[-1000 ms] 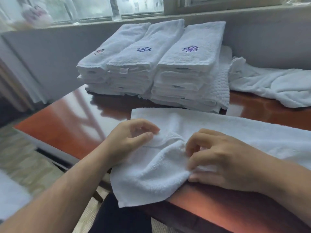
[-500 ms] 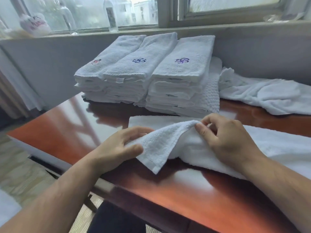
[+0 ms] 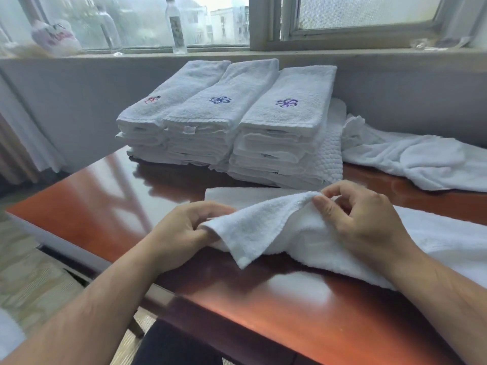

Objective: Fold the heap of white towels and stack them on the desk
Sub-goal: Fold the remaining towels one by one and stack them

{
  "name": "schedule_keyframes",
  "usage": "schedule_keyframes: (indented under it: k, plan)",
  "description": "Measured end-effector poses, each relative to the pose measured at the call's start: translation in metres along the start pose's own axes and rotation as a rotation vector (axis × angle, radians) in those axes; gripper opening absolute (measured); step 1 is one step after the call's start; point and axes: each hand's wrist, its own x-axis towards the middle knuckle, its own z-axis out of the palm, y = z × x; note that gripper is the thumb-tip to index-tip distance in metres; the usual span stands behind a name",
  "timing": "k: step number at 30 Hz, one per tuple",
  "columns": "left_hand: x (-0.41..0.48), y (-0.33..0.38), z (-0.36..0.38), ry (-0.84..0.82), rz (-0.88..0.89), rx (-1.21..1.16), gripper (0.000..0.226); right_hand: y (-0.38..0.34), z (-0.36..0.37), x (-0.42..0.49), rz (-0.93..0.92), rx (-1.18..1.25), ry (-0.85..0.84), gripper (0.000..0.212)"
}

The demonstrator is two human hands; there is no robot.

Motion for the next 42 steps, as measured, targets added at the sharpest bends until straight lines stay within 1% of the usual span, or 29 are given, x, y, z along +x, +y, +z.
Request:
schedule_keyframes:
  k: [1,2,3,4,7,8,9,10,11,12,13,14,15,16,18,19,20,21,22,25,28,31,33,35,37,38,40,42]
  plan:
    - [-0.001,0.000,0.001,0.033,-0.002,-0.016,0.034,-0.001,0.000,-0.001,-0.025,0.008,-0.017,0.016]
    - [-0.001,0.000,0.002,0.048,-0.009,-0.049,0.042,-0.001,0.000,-0.002,-0.049,0.022,-0.034,0.016]
    - [-0.002,0.000,0.002,0.058,-0.027,-0.087,0.045,-0.002,0.000,-0.003,-0.073,0.036,-0.055,0.017]
    - [-0.002,0.001,0.002,0.069,-0.039,-0.110,0.042,-0.002,-0.001,-0.004,-0.100,0.048,-0.081,0.020]
    - [-0.003,0.000,0.004,0.078,-0.020,-0.021,0.038,-0.005,-0.003,-0.005,-0.193,0.056,-0.181,0.030]
    - [-0.003,0.001,0.006,0.098,-0.022,0.001,0.041,-0.006,-0.004,-0.005,-0.225,0.058,-0.217,0.029]
    - [-0.003,-0.001,0.008,0.135,-0.054,-0.019,0.049,-0.006,-0.006,-0.005,-0.252,0.055,-0.258,0.029]
    - [-0.002,-0.001,0.010,0.189,-0.102,-0.069,0.061,-0.006,-0.008,-0.005,-0.272,0.029,-0.307,0.032]
    - [-0.002,-0.001,0.010,0.265,-0.143,-0.077,0.071,-0.006,-0.011,-0.005,-0.286,-0.023,-0.365,0.040]
    - [-0.001,-0.002,0.010,0.352,-0.171,-0.039,0.077,-0.006,-0.013,-0.005,-0.292,-0.091,-0.420,0.048]
    - [0.000,-0.003,0.010,0.435,-0.196,0.033,0.078,-0.004,-0.015,-0.005,-0.289,-0.161,-0.455,0.055]
    - [0.002,-0.003,0.009,0.506,-0.224,0.096,0.075,-0.002,-0.017,-0.004,-0.277,-0.228,-0.465,0.057]
    - [0.003,-0.003,0.008,0.568,-0.244,0.140,0.070,-0.001,-0.018,-0.003,-0.261,-0.294,-0.449,0.052]
    - [0.006,-0.003,0.007,0.609,-0.253,0.165,0.065,0.000,-0.018,-0.002,-0.250,-0.361,-0.408,0.042]
    - [0.011,-0.003,0.006,0.658,-0.266,0.191,0.052,0.000,-0.018,0.001,-0.219,-0.465,-0.257,0.020]
    - [0.015,-0.003,0.005,0.670,-0.265,0.210,0.043,0.000,-0.018,0.002,-0.191,-0.481,-0.168,0.014]
    - [0.019,-0.003,0.003,0.676,-0.267,0.229,0.036,0.001,-0.018,0.003,-0.160,-0.475,-0.091,0.010]
    - [0.023,-0.004,0.000,0.673,-0.262,0.248,0.031,0.002,-0.019,0.003,-0.121,-0.463,-0.037,0.012]
    - [0.026,-0.004,-0.003,0.661,-0.258,0.266,0.027,0.003,-0.019,0.004,-0.084,-0.457,-0.010,0.020]
    - [0.033,-0.005,-0.013,0.594,-0.262,0.350,0.024,0.010,-0.017,0.005,-0.015,-0.492,-0.017,0.041]
    - [0.034,-0.005,-0.020,0.574,-0.283,0.440,0.029,0.010,-0.016,0.006,-0.053,-0.444,-0.076,0.052]
    - [0.027,-0.005,-0.022,0.632,-0.275,0.428,0.036,0.007,-0.020,0.006,-0.153,-0.311,-0.237,0.044]
    - [0.022,-0.006,-0.021,0.657,-0.279,0.417,0.034,0.006,-0.020,0.004,-0.196,-0.272,-0.293,0.036]
    - [0.020,-0.008,-0.018,0.678,-0.286,0.420,0.032,0.005,-0.018,0.003,-0.179,-0.301,-0.229,0.026]
    - [0.022,-0.010,-0.017,0.679,-0.269,0.489,0.030,0.004,-0.016,0.004,-0.098,-0.439,-0.128,0.021]
    - [0.025,-0.011,-0.017,0.661,-0.253,0.545,0.028,0.006,-0.016,0.006,-0.040,-0.517,-0.113,0.022]
    - [0.033,-0.011,-0.019,0.579,-0.228,0.645,0.026,0.011,-0.018,0.009,0.056,-0.604,-0.143,0.026]
    - [0.040,-0.011,-0.022,0.479,-0.249,0.708,0.030,0.014,-0.020,0.010,0.077,-0.570,-0.130,0.028]
